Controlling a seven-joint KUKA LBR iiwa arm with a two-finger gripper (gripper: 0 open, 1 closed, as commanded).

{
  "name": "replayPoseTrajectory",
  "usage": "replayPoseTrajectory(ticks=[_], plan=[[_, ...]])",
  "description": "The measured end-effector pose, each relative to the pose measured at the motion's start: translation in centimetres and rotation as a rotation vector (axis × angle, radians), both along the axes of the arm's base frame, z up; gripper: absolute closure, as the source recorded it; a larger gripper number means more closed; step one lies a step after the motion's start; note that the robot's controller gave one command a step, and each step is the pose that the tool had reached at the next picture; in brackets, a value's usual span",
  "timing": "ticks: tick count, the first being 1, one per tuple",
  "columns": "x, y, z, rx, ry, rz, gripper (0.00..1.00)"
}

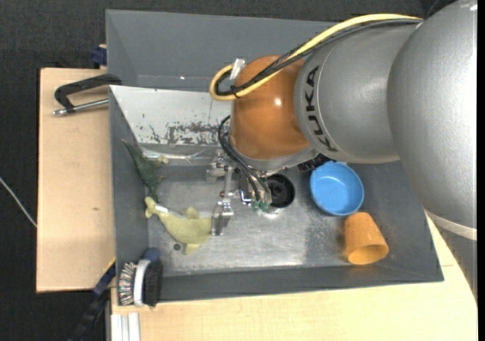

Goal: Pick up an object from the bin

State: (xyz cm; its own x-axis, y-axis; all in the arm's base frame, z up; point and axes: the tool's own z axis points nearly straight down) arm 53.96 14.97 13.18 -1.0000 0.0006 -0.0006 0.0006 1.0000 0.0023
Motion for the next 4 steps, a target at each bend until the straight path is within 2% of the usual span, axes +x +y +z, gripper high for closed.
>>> replayPoseTrajectory(ticks=[1,2,3,4], plan=[[-4.8,0.6,-5.9,-0.002,0.006,0.033,0.0],[-4.6,0.6,-5.6,0.0,-0.001,0.03,1.0],[-4.4,0.6,-4.2,0.001,-0.004,0.02,1.0],[-4.3,1.4,-0.7,0.002,-0.007,0.025,1.0]])
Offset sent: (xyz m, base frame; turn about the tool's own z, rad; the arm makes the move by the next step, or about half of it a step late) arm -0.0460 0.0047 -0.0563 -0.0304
